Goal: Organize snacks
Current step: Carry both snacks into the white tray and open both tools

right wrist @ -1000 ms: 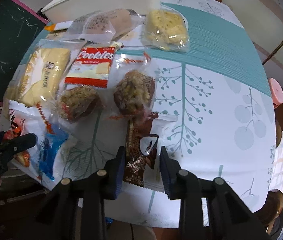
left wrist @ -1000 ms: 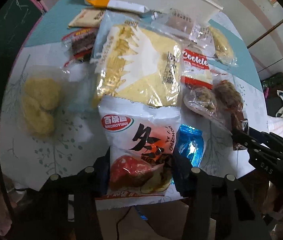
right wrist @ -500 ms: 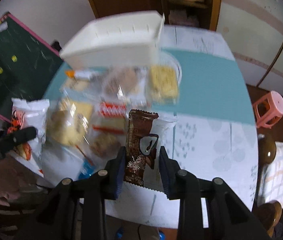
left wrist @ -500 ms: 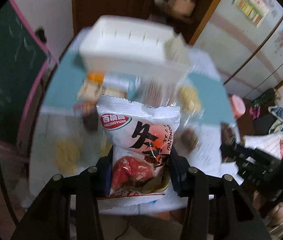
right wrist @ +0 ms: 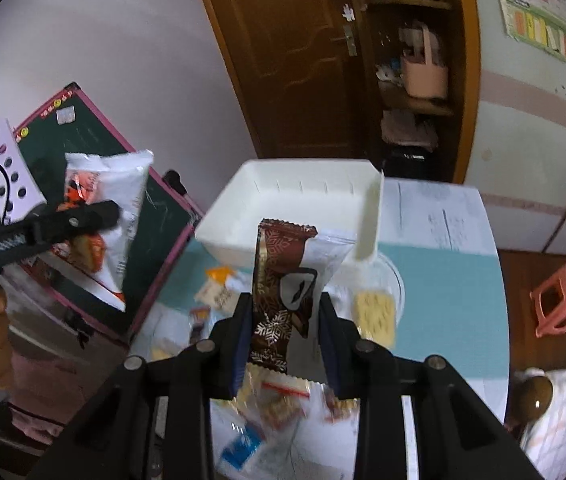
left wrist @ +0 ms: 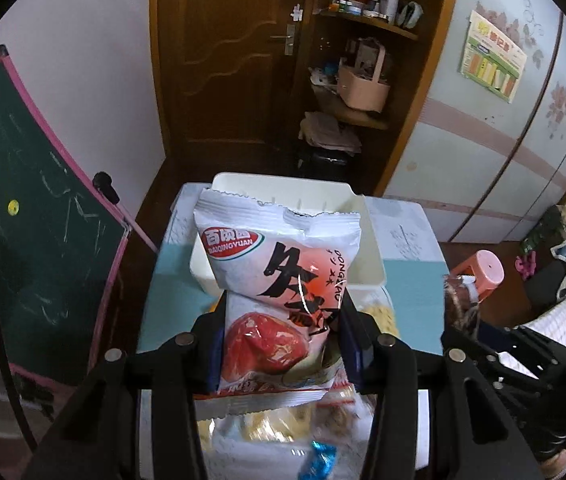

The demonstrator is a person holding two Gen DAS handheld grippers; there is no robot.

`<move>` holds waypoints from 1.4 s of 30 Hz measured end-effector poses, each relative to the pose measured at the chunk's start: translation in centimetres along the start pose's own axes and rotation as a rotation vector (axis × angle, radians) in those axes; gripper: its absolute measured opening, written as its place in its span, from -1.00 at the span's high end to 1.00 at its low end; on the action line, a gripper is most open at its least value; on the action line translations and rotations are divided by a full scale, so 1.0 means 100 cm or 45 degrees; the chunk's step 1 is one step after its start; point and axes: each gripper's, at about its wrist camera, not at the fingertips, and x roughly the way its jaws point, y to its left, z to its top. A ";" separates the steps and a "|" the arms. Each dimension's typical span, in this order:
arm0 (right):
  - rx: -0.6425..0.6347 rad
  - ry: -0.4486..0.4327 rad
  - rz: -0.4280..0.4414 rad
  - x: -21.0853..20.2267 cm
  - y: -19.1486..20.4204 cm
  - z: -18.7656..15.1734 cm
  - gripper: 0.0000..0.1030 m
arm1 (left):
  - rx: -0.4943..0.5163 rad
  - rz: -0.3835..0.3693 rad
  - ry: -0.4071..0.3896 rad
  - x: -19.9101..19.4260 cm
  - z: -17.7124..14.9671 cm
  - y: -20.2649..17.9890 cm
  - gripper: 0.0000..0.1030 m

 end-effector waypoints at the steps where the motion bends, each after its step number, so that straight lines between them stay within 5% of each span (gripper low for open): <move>1: 0.006 -0.006 0.008 0.006 0.001 0.012 0.40 | 0.000 -0.006 0.006 0.007 0.007 0.004 0.13; 17: 0.078 0.042 -0.262 0.132 -0.008 0.111 0.36 | 0.090 -0.150 0.129 0.170 0.108 0.031 0.07; 19: 0.098 0.054 -0.297 0.147 -0.013 0.118 0.34 | 0.114 -0.137 0.112 0.180 0.113 0.027 -0.27; 20: 0.103 0.058 -0.308 0.152 -0.015 0.119 0.29 | 0.123 -0.118 0.107 0.184 0.113 0.026 -0.72; 21: 0.113 0.068 -0.324 0.159 -0.017 0.121 0.25 | 0.121 -0.091 0.095 0.187 0.113 0.026 -0.94; 31: 0.199 0.144 -0.393 0.184 -0.027 0.111 0.02 | 0.114 -0.127 0.156 0.212 0.109 0.020 -0.95; 42: 0.159 0.134 -0.346 0.162 -0.015 0.098 0.02 | 0.035 -0.077 0.040 0.171 0.090 0.022 -0.95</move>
